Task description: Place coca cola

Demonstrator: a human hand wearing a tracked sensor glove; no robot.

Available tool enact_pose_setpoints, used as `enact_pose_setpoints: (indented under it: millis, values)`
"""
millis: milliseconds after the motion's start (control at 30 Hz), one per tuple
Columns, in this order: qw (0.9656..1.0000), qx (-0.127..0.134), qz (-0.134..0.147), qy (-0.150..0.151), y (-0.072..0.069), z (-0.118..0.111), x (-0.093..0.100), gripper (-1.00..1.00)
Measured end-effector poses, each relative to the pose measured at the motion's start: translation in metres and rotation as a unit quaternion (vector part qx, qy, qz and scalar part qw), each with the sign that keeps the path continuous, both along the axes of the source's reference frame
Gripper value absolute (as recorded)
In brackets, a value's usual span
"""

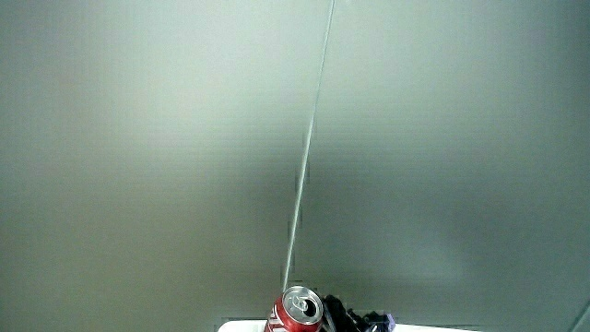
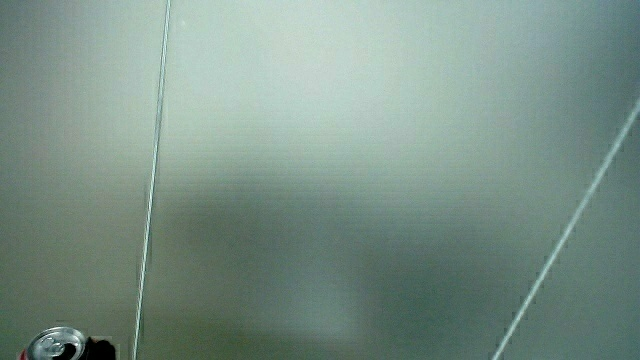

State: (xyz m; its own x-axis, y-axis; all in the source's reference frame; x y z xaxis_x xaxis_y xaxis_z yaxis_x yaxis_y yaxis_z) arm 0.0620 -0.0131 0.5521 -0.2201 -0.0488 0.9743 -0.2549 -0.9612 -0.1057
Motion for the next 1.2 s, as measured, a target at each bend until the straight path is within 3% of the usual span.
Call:
enact_pose_setpoints:
  millis: [100,333,400,533,800,900,1000,1100,1200]
  values:
    - [0.9985,-0.047,-0.016,0.026,0.009,0.016,-0.002,0.00]
    - [0.9945,-0.079,-0.028,0.063,0.015,0.038,-0.004,0.00]
    - [0.9949,-0.079,-0.027,0.057,0.016,0.044,-0.004,0.00]
    - [0.9924,-0.100,-0.028,0.065,0.018,0.052,-0.003,0.00]
    - [0.9895,-0.117,-0.024,0.081,0.022,0.066,0.003,0.00]
    - [0.9913,-0.101,-0.017,0.083,0.020,0.066,0.005,0.00]
    - [0.9898,-0.117,-0.020,0.079,0.019,0.064,0.009,0.00]
    - [0.9905,-0.106,-0.011,0.087,0.019,0.065,0.011,-0.21]
    - [0.9893,-0.118,-0.016,0.084,0.019,0.061,0.010,-0.43]
